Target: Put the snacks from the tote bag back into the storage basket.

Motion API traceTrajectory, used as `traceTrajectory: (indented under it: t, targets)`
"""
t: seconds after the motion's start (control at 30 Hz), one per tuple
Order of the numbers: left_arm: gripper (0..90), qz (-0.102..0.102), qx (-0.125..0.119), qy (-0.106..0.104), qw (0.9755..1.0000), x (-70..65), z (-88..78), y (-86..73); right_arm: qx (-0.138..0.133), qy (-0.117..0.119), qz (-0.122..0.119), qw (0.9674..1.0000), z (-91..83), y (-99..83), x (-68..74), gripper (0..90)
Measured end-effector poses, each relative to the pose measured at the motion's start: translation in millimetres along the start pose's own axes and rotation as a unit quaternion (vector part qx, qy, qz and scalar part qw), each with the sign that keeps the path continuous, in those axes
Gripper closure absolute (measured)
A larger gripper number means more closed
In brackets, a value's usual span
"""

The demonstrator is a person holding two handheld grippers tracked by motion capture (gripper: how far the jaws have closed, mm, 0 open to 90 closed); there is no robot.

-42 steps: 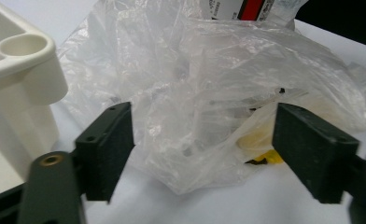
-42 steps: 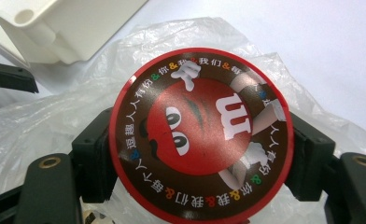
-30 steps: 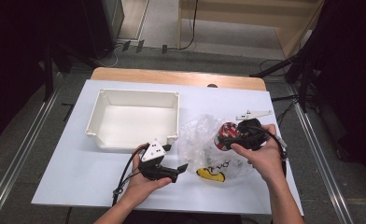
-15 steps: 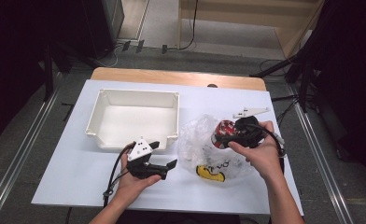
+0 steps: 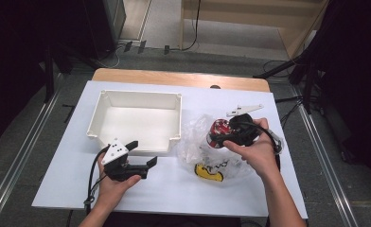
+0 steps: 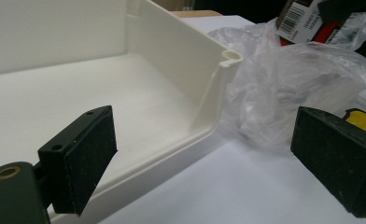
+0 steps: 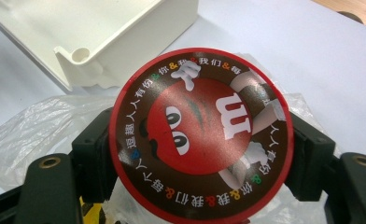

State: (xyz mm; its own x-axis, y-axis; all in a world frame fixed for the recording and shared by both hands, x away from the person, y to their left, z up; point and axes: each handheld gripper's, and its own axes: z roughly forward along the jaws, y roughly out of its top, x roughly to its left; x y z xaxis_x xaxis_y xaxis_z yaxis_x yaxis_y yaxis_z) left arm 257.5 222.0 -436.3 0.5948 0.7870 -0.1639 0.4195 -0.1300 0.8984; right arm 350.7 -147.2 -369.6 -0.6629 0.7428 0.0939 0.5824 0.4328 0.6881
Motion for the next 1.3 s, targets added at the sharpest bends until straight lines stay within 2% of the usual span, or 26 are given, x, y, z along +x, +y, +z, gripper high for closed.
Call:
traceTrajectory:
  t: [0.1,0.27,0.43,0.57,0.73,0.97,1.3]
  targets:
    - [7.3,-0.010,-0.003,0.015,0.9998,12.1,-12.7,-3.7,0.000,0.003,0.002,1.0000,1.6,2.8,1.4,26.7]
    - [7.3,-0.016,-0.009,0.036,0.9992,28.0,-35.2,-9.0,-0.003,0.007,-0.002,1.0000,1.8,9.8,5.6,26.7]
    - [7.3,-0.024,-0.010,0.053,0.9983,40.7,-47.1,-14.0,-0.006,0.006,-0.005,1.0000,-2.5,15.9,5.4,26.7]
    - [7.3,-0.032,-0.011,0.060,0.9976,47.1,-48.9,-15.7,-0.010,0.003,-0.003,0.9999,-8.6,18.5,4.2,26.7]
    - [7.3,-0.024,-0.007,0.064,0.9977,48.5,-46.1,-17.1,-0.004,-0.005,-0.010,0.9999,-9.7,22.1,4.4,26.7]
    - [7.3,-0.027,-0.012,0.071,0.9970,52.7,-47.9,-15.9,-0.006,-0.001,-0.008,1.0000,-6.9,28.4,5.2,26.8]
    - [7.3,-0.028,-0.015,0.074,0.9968,57.6,-46.0,-14.1,-0.004,0.001,-0.017,0.9998,1.2,37.1,9.7,26.7]
